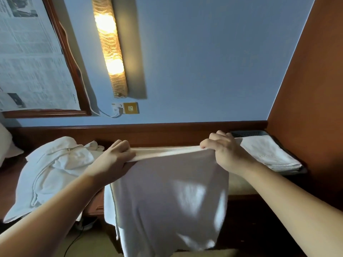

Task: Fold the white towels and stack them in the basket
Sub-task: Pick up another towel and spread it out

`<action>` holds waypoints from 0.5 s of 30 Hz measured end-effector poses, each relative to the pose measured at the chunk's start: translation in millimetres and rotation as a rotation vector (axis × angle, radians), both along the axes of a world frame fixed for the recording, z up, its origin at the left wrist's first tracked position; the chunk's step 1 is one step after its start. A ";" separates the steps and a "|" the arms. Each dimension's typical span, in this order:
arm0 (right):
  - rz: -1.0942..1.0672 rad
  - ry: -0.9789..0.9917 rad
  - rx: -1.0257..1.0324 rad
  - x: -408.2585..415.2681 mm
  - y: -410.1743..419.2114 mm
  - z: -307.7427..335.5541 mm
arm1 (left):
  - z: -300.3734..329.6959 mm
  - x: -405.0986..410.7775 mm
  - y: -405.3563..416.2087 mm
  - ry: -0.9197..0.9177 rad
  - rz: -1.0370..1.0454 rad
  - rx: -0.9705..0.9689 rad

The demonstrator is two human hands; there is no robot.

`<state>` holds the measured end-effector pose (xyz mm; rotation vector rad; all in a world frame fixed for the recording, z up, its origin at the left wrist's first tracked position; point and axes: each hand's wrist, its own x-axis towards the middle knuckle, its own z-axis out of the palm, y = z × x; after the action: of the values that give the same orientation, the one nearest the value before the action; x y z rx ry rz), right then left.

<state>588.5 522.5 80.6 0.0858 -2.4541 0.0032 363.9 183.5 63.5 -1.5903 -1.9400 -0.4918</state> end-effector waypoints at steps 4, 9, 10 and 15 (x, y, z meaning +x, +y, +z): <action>0.077 -0.251 -0.194 1.3 3.9 -11.0 | -5.0 7.0 -0.8 -0.082 -0.035 0.030; 0.001 -0.477 -0.278 5.0 13.9 -29.2 | -10.4 5.6 -0.2 -0.154 -0.046 0.083; -0.017 -0.500 -0.294 4.7 13.5 -32.3 | -11.6 5.9 0.6 -0.174 -0.041 0.091; -0.047 -0.572 -0.316 6.0 13.1 -38.9 | -16.1 -1.9 -3.8 -0.226 -0.029 0.114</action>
<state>594.5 535.6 41.8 -0.1299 -2.9867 0.4500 362.1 179.7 47.3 -1.5472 -2.0144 -0.8108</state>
